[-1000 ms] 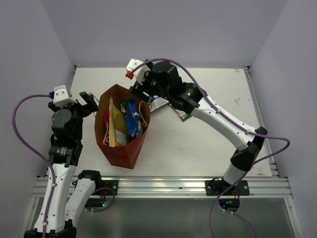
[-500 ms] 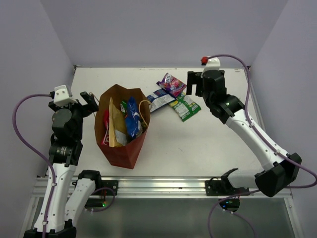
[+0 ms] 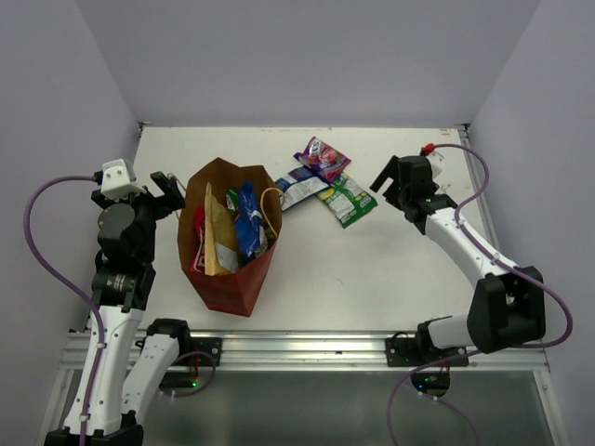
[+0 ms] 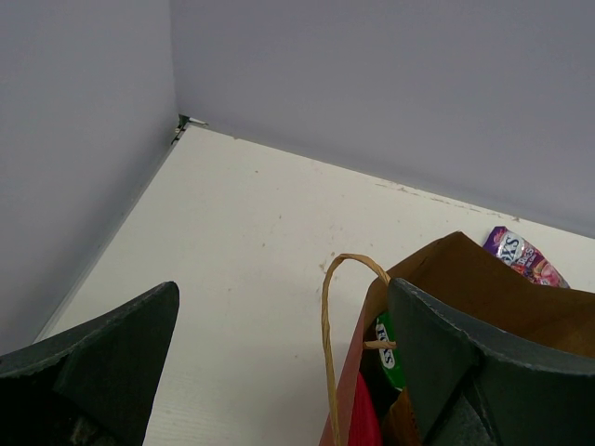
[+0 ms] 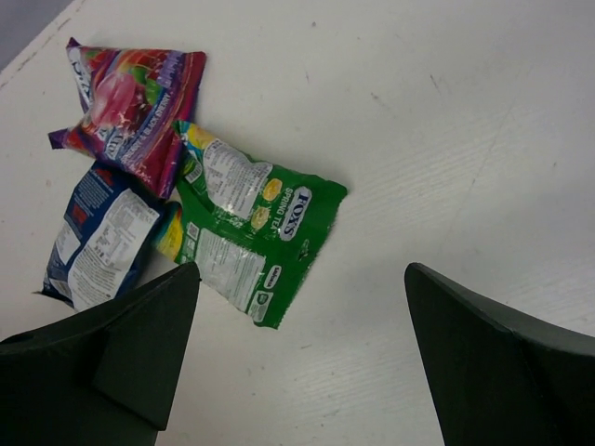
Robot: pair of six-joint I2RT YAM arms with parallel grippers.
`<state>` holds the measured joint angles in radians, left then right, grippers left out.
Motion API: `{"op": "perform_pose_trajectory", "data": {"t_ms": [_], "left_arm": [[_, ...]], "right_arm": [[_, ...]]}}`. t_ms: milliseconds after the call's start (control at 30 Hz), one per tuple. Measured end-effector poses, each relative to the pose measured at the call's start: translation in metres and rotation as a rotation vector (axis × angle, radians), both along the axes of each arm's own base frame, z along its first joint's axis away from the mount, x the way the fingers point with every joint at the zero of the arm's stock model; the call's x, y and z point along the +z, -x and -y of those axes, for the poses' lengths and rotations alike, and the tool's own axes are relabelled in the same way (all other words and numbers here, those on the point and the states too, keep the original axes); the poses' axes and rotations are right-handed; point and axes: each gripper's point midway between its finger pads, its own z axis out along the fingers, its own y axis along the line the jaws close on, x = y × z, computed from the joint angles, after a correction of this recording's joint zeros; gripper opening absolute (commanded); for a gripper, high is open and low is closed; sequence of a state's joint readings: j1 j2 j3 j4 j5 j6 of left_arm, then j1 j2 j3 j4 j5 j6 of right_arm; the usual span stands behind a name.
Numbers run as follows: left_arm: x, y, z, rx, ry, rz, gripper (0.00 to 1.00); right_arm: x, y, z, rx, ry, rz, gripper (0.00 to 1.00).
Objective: Place the snacks into the paper bag
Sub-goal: Pick up the snack from the center of the board.
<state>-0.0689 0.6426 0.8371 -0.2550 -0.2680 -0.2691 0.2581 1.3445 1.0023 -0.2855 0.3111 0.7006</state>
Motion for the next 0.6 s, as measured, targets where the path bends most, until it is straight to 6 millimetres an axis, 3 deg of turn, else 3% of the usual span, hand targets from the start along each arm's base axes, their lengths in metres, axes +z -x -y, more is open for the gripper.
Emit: {"op": "perform_pose_trajectory", "data": {"t_ms": [233, 600], "left_arm": [[0.0, 0.0, 0.0, 0.0, 0.0, 0.0, 0.97], [-0.001, 0.0, 0.0, 0.0, 0.0, -0.002, 0.97]], "right_arm": [[-0.057, -0.008, -0.007, -0.026, -0.126, -0.103, 0.9], [-0.094, -0.025, -0.029, -0.019, -0.277, -0.141, 0.9]]}}
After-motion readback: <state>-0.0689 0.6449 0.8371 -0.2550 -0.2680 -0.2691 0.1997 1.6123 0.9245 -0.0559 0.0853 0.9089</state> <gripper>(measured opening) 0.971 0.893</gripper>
